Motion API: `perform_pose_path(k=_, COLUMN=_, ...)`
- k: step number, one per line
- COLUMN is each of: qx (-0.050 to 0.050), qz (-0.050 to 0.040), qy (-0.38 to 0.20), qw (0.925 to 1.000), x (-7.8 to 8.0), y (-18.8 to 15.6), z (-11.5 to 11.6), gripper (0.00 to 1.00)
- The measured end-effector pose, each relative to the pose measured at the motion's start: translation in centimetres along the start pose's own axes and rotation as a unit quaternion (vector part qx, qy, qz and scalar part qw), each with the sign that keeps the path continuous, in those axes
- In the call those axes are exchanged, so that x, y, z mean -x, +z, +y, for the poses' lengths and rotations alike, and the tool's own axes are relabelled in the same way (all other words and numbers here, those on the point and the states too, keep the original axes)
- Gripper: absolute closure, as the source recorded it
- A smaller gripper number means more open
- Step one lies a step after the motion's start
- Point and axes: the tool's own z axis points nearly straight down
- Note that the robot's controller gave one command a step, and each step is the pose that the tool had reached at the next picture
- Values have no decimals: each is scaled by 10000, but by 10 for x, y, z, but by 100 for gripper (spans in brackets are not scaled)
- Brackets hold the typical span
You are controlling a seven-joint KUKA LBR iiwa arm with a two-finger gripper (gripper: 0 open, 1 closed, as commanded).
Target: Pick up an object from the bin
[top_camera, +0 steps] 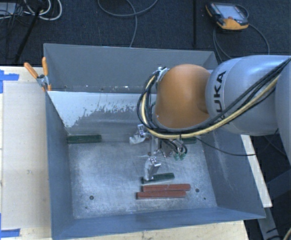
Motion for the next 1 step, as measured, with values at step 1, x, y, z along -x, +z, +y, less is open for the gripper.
perform_pose_path(k=1, qx=-1, qz=-24, qy=225, qw=9997, x=-45, y=19, z=-27, gripper=0)
